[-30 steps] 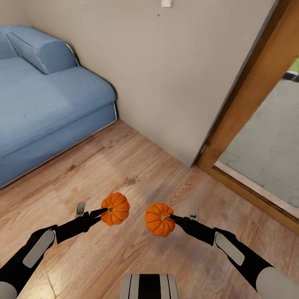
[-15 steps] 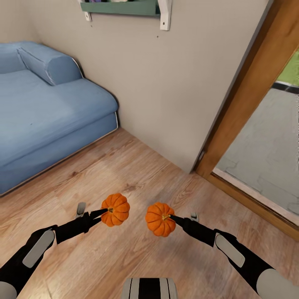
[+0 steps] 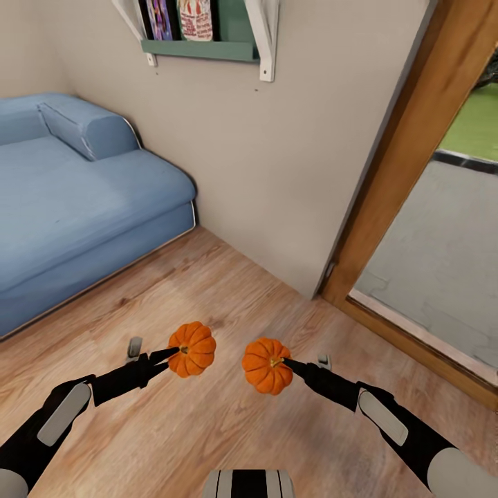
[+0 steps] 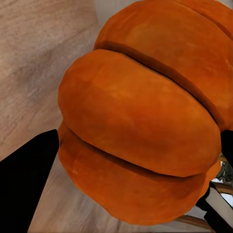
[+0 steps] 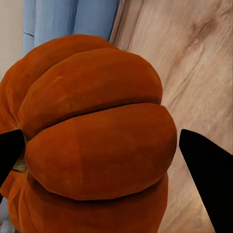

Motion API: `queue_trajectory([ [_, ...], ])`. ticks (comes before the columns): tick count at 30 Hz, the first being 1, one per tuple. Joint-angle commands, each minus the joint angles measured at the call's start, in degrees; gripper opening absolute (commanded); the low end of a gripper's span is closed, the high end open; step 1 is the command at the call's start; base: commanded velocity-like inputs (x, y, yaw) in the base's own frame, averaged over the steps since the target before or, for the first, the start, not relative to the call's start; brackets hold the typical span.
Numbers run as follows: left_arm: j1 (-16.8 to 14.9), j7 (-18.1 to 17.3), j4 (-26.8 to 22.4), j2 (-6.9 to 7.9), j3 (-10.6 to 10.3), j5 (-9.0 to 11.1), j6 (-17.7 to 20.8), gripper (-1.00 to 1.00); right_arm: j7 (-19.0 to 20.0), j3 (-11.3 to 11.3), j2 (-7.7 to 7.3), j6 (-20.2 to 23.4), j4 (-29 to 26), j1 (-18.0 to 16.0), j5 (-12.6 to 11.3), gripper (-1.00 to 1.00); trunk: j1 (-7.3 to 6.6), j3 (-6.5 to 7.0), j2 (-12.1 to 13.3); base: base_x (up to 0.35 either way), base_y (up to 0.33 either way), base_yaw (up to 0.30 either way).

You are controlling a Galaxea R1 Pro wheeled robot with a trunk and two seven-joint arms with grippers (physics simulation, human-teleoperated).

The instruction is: Place each of the two pumpkins and all three candles from the living room inside a cabinet in the living room (use any cabinet), then make sure every cabinet is closed, and position the cauldron so it is next to a table in the living room.

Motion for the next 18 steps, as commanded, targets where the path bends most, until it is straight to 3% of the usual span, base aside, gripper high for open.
queue_trajectory([
  [1, 0.0, 0.0, 0.0, 0.02, -0.2, 0.4, 0.3, -1.0, 0.0, 0.2, -0.05, 0.3, 0.0, -0.1, -0.6, -1.0, -0.03, 0.19, 0.0, 0.0, 0.0, -0.152],
  [18, 0.0, 0.0, 0.1, 0.41, 0.2, 0.5, 0.4, -1.0, -0.2, 0.2, -0.05, 0.3, 0.1, 0.3, -0.6, -1.0, -0.47, 3.95, 0.2, 0.0, 0.0, -0.25],
])
